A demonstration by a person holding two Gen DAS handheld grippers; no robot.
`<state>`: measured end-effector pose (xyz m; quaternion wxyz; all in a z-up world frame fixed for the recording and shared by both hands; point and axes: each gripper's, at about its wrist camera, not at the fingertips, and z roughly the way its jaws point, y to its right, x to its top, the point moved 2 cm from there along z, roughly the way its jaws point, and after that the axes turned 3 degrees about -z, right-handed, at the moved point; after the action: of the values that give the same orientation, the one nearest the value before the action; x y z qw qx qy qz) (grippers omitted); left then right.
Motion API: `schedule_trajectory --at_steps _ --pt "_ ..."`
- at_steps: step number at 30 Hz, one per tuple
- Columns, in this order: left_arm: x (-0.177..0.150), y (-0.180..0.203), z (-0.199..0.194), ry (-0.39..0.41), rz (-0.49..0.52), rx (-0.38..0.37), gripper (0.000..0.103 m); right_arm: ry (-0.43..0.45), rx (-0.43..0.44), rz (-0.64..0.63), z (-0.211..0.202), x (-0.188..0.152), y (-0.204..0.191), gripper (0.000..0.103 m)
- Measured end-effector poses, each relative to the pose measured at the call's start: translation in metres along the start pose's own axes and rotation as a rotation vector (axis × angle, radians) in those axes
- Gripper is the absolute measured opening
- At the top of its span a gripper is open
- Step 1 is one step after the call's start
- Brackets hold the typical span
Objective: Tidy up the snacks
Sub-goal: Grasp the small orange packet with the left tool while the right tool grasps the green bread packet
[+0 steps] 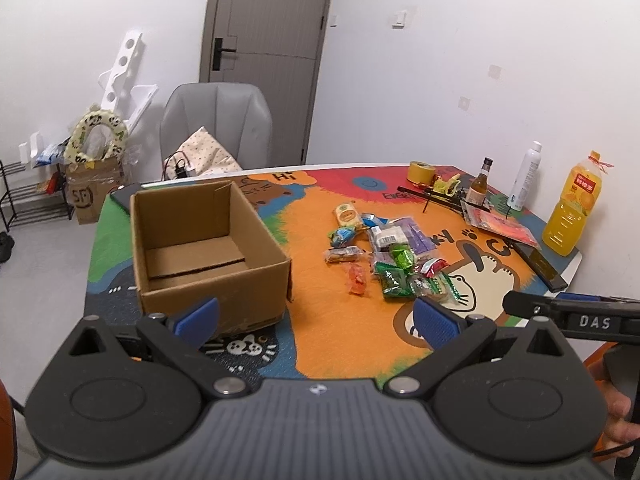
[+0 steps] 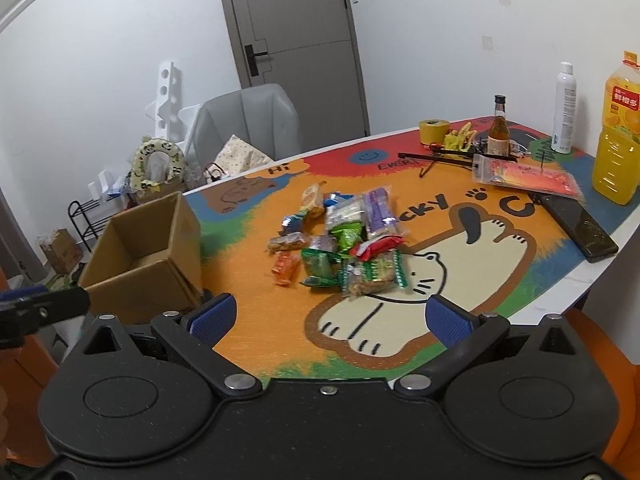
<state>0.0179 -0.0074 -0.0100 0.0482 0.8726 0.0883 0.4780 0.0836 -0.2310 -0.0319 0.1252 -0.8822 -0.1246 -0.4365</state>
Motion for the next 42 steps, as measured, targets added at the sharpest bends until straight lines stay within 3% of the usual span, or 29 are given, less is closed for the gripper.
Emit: schedule_trajectory --at_steps 7,17,28,35,42 --pt "0.004 0.009 0.030 -0.008 0.003 -0.027 0.102 -0.010 -0.024 0.056 0.018 -0.006 0.025 0.103" --pt "0.005 0.024 0.080 -0.035 -0.023 -0.062 0.102 -0.018 -0.032 0.037 0.041 -0.006 0.039 0.103" --pt "0.007 0.034 0.117 -0.054 -0.036 -0.109 0.100 -0.016 0.027 0.067 0.074 -0.001 0.053 0.103" --pt "0.005 0.041 0.145 -0.093 -0.035 -0.125 0.086 -0.038 0.033 0.068 0.099 -0.001 0.056 0.102" --pt "0.006 0.043 0.178 -0.130 -0.043 -0.116 0.068 -0.071 0.049 0.082 0.124 0.001 0.060 0.091"
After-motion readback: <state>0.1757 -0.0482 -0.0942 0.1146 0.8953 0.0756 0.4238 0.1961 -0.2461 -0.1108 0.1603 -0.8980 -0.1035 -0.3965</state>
